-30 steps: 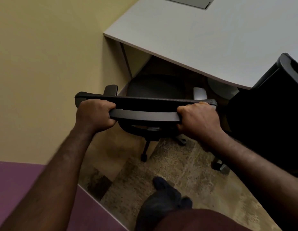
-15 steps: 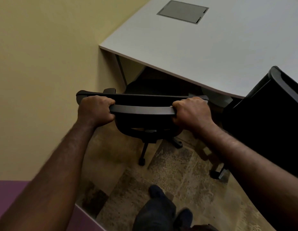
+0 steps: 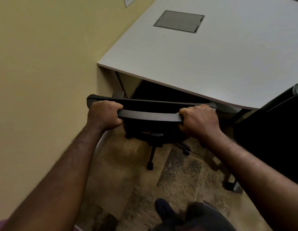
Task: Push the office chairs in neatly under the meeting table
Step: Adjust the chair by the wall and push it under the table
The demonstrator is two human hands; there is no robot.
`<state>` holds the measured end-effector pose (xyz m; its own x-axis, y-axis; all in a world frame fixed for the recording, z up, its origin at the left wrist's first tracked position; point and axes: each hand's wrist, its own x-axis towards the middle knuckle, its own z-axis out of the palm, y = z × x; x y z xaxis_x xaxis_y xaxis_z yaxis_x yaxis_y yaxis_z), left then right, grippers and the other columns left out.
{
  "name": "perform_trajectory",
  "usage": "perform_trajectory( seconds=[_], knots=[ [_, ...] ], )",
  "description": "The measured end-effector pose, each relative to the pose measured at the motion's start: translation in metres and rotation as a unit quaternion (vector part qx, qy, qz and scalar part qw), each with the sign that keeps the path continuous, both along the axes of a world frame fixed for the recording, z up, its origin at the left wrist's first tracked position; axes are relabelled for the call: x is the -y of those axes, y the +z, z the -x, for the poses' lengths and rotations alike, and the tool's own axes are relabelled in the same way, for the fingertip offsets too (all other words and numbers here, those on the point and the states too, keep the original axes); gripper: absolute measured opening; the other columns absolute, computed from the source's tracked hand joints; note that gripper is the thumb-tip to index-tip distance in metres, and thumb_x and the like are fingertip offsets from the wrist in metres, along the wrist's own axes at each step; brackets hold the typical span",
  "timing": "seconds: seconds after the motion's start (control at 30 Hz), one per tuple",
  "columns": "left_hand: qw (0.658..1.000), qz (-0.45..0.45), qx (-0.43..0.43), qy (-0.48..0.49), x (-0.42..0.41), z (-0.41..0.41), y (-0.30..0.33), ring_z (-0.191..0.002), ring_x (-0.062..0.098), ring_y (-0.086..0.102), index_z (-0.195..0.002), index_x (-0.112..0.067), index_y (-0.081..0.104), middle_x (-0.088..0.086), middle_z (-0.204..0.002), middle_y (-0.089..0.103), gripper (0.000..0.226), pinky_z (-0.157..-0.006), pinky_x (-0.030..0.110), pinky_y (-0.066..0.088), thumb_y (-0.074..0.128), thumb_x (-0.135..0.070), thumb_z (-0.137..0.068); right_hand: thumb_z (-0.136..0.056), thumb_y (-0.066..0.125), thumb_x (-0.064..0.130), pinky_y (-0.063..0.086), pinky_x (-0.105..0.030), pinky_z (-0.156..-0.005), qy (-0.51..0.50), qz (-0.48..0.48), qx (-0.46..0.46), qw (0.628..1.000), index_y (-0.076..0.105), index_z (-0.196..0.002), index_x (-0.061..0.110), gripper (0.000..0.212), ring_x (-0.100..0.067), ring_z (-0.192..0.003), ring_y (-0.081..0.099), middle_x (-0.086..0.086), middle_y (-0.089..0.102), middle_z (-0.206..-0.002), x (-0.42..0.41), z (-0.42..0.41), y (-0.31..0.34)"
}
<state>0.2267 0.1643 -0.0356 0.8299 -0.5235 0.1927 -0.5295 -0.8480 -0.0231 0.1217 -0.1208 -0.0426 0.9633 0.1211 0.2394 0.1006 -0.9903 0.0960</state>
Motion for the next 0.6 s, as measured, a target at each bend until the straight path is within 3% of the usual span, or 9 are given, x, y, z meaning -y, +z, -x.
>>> perform_trajectory(
  seconds=[0.2,0.4,0.6],
  knots=[
    [1.000,0.005,-0.005,-0.024,0.011,-0.039,0.000,-0.051,0.031,0.054,-0.057,-0.026,0.040,-0.001,-0.051,0.051,0.033,-0.051,0.025,0.029,0.073,-0.022,-0.057,-0.058,0.072,0.036,0.022,-0.024,-0.050,-0.025,0.010,0.011,1.000,0.051,-0.053,0.021,0.026,-0.023,-0.034,0.046,0.004,0.044,-0.040,0.006,-0.033,0.004],
    [1.000,-0.009,0.005,-0.026,0.015,-0.081,0.000,-0.050,0.029,0.055,-0.058,-0.021,0.056,-0.001,-0.051,0.053,0.022,-0.052,0.024,0.028,0.077,-0.022,-0.055,-0.057,0.073,0.037,0.020,-0.024,-0.049,-0.036,0.024,0.014,0.999,0.050,-0.053,0.022,0.028,-0.023,-0.035,0.047,0.004,0.048,-0.041,0.008,-0.068,0.005],
    [1.000,-0.017,0.007,-0.022,0.019,-0.126,-0.001,-0.052,0.030,0.056,-0.060,-0.019,0.060,0.000,-0.053,0.055,0.017,-0.052,0.025,0.029,0.076,-0.023,-0.056,-0.059,0.074,0.037,0.022,-0.025,-0.049,-0.025,0.004,0.023,0.999,0.050,-0.054,0.021,0.029,-0.024,-0.036,0.048,0.003,0.049,-0.042,0.010,-0.104,0.005]
  ],
)
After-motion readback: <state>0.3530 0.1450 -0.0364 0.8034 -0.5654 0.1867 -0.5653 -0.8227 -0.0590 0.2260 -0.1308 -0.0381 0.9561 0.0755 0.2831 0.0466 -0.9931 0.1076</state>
